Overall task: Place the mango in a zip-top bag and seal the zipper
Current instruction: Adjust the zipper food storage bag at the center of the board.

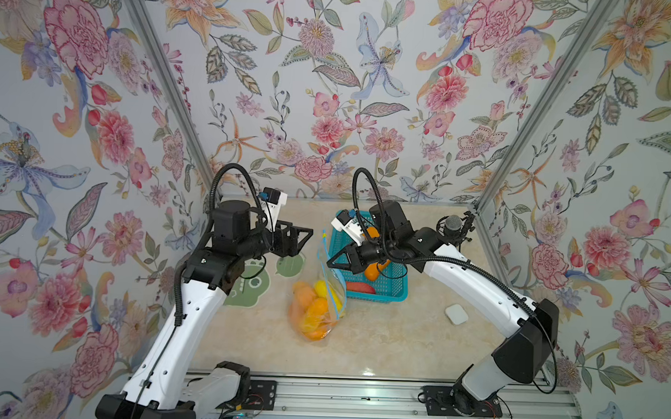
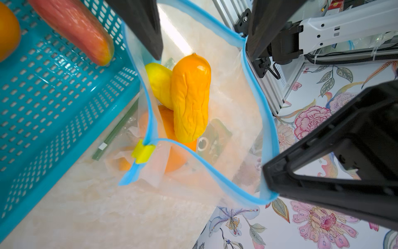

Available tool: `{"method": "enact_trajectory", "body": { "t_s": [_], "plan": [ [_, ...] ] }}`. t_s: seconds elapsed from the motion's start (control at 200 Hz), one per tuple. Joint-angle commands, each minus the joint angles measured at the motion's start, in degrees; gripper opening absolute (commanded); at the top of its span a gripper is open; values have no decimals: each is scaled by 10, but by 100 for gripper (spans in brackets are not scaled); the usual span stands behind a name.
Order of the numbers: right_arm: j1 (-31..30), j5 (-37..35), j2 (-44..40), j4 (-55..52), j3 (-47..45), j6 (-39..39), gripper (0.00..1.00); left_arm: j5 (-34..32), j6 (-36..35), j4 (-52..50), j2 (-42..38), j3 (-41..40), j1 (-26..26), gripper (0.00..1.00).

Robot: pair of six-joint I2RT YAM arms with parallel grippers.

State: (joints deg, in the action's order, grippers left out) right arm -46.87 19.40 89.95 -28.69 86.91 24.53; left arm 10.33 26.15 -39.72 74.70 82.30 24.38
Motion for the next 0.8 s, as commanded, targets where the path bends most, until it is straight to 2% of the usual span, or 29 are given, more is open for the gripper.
{"method": "enact_trajectory", "body": {
  "t_s": [0.0,0.12,0.25,0.365,0.796],
  "plan": [
    [-5,16,32,21,18,18,48,10,-1,15,-6,18,-7,0],
    [-9,20,59,22,37,26,49,14,0,17,-13,20,-6,0],
    [-14,20,73,22,53,30,62,12,0,17,-18,19,-6,0],
    [-15,18,70,22,56,28,66,10,0,15,-20,16,-6,0],
    [22,-14,-4,22,9,24,60,13,-3,15,-23,11,-6,0]
  ]
}}
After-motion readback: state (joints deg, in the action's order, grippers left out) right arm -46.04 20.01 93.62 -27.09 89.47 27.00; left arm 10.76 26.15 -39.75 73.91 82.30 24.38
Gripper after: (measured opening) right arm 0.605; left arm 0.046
